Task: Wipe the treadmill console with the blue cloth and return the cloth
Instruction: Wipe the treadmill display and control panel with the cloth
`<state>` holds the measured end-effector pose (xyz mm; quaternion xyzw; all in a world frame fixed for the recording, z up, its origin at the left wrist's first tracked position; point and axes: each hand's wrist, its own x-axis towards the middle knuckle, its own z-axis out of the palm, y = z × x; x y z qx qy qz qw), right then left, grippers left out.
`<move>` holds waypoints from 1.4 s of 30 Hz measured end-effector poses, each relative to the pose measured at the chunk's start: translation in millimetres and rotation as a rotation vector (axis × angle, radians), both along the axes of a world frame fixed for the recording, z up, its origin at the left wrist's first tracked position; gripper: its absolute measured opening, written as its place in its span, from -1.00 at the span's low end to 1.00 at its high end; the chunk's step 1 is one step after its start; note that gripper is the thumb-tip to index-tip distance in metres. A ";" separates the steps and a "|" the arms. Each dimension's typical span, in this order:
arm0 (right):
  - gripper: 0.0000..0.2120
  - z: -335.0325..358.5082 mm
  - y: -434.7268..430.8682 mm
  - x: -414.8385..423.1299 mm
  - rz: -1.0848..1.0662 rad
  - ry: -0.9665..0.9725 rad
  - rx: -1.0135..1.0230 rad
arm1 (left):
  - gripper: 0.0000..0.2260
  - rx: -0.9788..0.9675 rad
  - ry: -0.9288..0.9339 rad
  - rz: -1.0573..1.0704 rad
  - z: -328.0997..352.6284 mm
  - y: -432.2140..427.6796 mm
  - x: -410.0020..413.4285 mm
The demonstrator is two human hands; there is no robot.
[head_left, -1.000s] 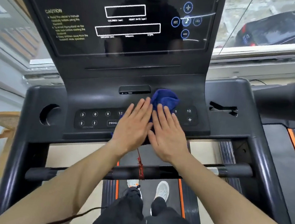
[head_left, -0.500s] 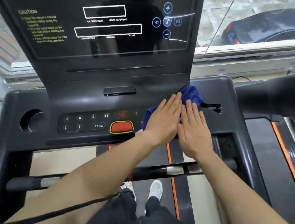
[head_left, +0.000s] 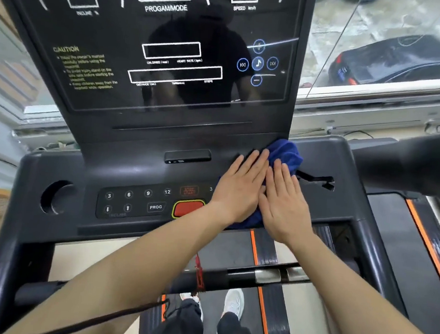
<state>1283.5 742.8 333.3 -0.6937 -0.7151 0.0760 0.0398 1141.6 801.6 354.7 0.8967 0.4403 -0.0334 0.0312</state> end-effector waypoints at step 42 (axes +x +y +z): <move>-0.34 9.5 -48.4 8.0 0.202 -0.023 -0.088 | -0.45 -0.025 0.014 -0.207 -4.3 -39.0 -34.6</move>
